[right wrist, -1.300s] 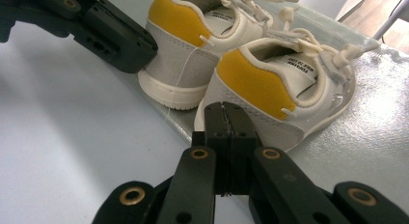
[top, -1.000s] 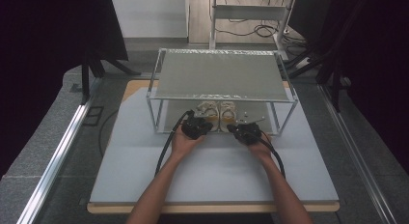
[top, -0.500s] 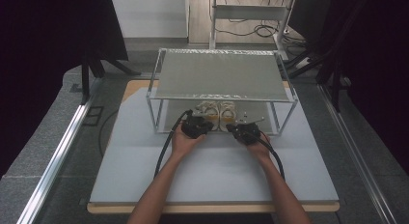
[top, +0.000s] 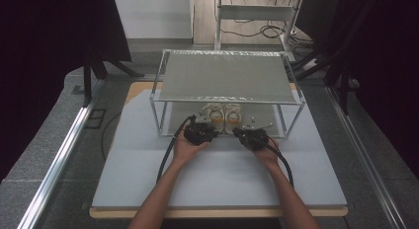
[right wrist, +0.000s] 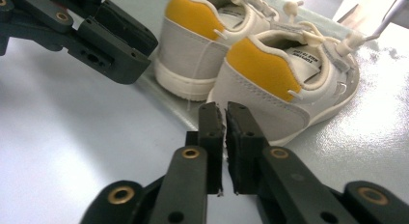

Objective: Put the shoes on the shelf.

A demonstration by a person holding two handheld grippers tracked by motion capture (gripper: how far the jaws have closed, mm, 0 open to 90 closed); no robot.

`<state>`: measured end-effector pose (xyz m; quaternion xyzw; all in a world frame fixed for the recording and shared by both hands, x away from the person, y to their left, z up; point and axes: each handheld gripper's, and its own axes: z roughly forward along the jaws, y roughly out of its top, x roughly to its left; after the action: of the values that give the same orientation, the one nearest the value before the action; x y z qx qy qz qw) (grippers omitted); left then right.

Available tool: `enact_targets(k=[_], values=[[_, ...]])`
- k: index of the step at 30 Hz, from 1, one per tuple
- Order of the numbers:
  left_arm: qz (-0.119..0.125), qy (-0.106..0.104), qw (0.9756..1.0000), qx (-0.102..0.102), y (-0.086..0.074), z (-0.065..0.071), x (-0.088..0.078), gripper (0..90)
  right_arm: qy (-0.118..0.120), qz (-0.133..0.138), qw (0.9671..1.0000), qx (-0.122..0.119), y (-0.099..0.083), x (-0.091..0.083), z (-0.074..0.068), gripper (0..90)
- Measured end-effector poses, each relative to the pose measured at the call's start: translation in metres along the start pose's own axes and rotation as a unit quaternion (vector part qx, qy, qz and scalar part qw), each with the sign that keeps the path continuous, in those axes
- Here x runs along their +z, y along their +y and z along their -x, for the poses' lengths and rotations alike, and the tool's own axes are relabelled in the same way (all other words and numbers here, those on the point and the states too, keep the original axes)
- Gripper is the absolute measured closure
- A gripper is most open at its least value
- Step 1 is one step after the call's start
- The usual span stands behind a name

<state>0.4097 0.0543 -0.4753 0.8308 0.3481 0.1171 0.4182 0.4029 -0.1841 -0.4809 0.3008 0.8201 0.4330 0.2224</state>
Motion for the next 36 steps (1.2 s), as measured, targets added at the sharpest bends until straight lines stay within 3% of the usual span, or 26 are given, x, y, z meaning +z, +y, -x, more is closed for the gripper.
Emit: enact_targets(k=[3,11,16,20,24,29,36], values=[[-0.001,0.001,0.9999,0.012,-0.003,0.002,-0.007,66.3,0.005,0.013,0.9999,0.004,0.000,-0.009,-0.003,82.1],[0.017,0.003,0.9999,0.003,-0.009,0.010,-0.023,56.1,0.027,0.027,0.9992,0.016,-0.008,-0.029,-0.007,67.9],[0.017,0.002,0.9998,0.012,-0.013,0.019,-0.034,49.0,0.046,0.047,0.9974,0.029,-0.016,-0.042,-0.012,57.1],[0.031,0.003,0.9993,0.021,-0.021,0.030,-0.049,47.7,0.026,0.041,0.9988,0.003,-0.021,-0.051,-0.020,48.5],[0.045,-0.001,0.9987,0.025,-0.029,0.037,-0.067,46.4,0.018,0.049,0.9986,0.003,-0.025,-0.068,-0.025,47.0],[0.055,-0.010,0.9983,0.013,-0.045,0.040,-0.087,44.7,0.020,0.046,0.9987,0.004,-0.037,-0.090,-0.028,46.6],[0.063,-0.014,0.9979,-0.011,-0.072,0.040,-0.105,44.3,0.021,0.037,0.9988,0.025,-0.060,-0.113,-0.026,46.6]])
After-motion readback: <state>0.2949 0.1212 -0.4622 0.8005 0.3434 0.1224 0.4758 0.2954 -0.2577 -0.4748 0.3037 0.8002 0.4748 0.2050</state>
